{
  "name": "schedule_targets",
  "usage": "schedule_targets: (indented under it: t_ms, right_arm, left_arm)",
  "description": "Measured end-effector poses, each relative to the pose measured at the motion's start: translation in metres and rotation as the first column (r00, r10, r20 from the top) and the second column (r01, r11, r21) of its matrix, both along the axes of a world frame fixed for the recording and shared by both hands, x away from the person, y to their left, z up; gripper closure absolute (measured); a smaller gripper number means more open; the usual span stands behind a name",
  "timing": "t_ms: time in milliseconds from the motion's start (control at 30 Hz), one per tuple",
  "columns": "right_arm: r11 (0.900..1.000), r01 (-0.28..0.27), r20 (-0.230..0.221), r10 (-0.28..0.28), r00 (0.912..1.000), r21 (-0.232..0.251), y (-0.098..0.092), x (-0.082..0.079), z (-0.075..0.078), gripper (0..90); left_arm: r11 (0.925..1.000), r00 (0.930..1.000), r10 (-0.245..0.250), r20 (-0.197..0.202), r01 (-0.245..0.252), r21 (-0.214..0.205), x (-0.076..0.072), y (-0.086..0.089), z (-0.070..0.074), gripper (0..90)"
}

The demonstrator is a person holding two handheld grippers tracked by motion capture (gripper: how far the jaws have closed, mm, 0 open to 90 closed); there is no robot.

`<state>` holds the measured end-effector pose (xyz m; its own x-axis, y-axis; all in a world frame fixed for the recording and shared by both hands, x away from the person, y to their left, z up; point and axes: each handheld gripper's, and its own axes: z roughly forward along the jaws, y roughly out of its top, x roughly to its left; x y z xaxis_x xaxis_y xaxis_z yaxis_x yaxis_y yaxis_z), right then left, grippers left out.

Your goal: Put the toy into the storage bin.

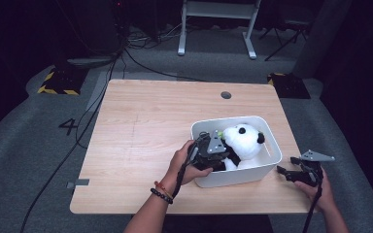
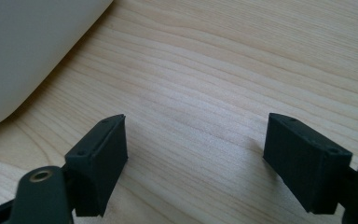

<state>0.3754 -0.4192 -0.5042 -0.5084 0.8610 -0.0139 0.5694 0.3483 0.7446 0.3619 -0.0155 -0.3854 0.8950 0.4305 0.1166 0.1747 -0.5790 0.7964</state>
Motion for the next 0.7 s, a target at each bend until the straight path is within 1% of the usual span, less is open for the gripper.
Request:
schedule_targets:
  t_ms: [33, 100, 167, 200, 233, 267, 300, 333, 400, 433, 467, 533, 567, 600, 667, 700]
  right_arm:
    - [1.0, 0.0, 0.0, 0.0, 1.0, 0.0, 0.0, 0.0, 0.0, 21.4]
    - [1.0, 0.0, 0.0, 0.0, 1.0, 0.0, 0.0, 0.0, 0.0, 21.4]
    - [1.0, 0.0, 0.0, 0.0, 1.0, 0.0, 0.0, 0.0, 0.0, 21.4]
    - [1.0, -0.001, 0.0, 0.001, 1.0, 0.0, 0.0, 0.0, 0.0, 21.4]
    - [1.0, -0.002, 0.0, 0.002, 1.0, 0.0, 0.0, 0.0, 0.0, 21.4]
    - [1.0, -0.001, 0.0, 0.001, 1.0, 0.0, 0.0, 0.0, 0.0, 21.4]
    - [1.0, -0.001, 0.0, 0.001, 1.0, 0.0, 0.0, 0.0, 0.0, 21.4]
    - [1.0, -0.003, 0.001, 0.003, 1.0, -0.001, 0.0, 0.0, 0.0, 21.4]
    - [1.0, -0.001, 0.0, 0.001, 1.0, 0.0, 0.0, 0.0, 0.0, 21.4]
    - [1.0, -0.002, 0.0, 0.002, 1.0, 0.0, 0.0, 0.0, 0.0, 21.4]
    - [1.0, -0.002, 0.0, 0.002, 1.0, 0.0, 0.0, 0.0, 0.0, 21.4]
    - [1.0, -0.001, 0.0, 0.001, 1.0, 0.0, 0.0, 0.0, 0.0, 21.4]
    - [1.0, -0.001, 0.001, 0.001, 1.0, 0.0, 0.0, 0.0, 0.0, 21.4]
    - [1.0, -0.001, 0.0, 0.001, 1.0, 0.0, 0.0, 0.0, 0.0, 21.4]
    - [1.0, -0.001, 0.0, 0.001, 1.0, 0.0, 0.0, 0.0, 0.0, 21.4]
    - [1.0, -0.003, 0.0, 0.003, 1.0, 0.0, 0.0, 0.0, 0.0, 21.4]
  left_arm:
    - [1.0, 1.0, -0.003, -0.001, 0.003, -0.007, 0.0, 0.0, 0.0, 66.3]
    - [1.0, 1.0, 0.002, -0.001, -0.002, -0.002, 0.0, 0.0, 0.0, 65.3]
    - [0.9999, 0.9999, 0.006, 0.01, -0.006, -0.012, 0.0, 0.001, 0.001, 64.0]
    - [0.9996, 1.0, 0.006, 0.002, -0.006, -0.029, 0.0, 0.002, 0.001, 64.4]
    - [0.9996, 1.0, 0.006, 0.002, -0.006, -0.029, 0.0, 0.002, 0.001, 64.6]
    - [0.9993, 0.9999, 0.005, 0.016, -0.005, -0.038, 0.0, 0.004, 0.003, 64.9]
    - [0.9987, 0.9998, 0.009, 0.018, -0.009, -0.049, 0.001, 0.005, 0.004, 64.9]
    - [0.999, 0.9999, 0.01, 0.014, -0.009, -0.043, 0.001, 0.006, 0.005, 64.8]
    - [0.9988, 0.9997, 0.017, 0.02, -0.016, -0.046, 0.001, 0.007, 0.005, 63.9]
    - [0.9983, 0.9997, 0.023, 0.012, -0.023, -0.054, 0.002, 0.01, 0.006, 63.8]
    - [0.9976, 0.9995, 0.027, 0.016, -0.026, -0.065, 0.002, 0.011, 0.006, 63.7]
    - [0.9978, 0.9996, 0.027, 0.012, -0.026, -0.061, 0.003, 0.013, 0.006, 63.4]
    - [0.9969, 0.9994, 0.029, 0.017, -0.028, -0.073, 0.003, 0.013, 0.006, 62.8]
    - [0.9974, 0.9995, 0.028, 0.01, -0.028, -0.067, 0.003, 0.014, 0.007, 62.3]
    - [0.9978, 0.9996, 0.025, 0.015, -0.024, -0.061, 0.004, 0.015, 0.007, 62.3]
    - [0.9978, 0.9995, 0.028, 0.011, -0.028, -0.059, 0.003, 0.016, 0.007, 62.0]
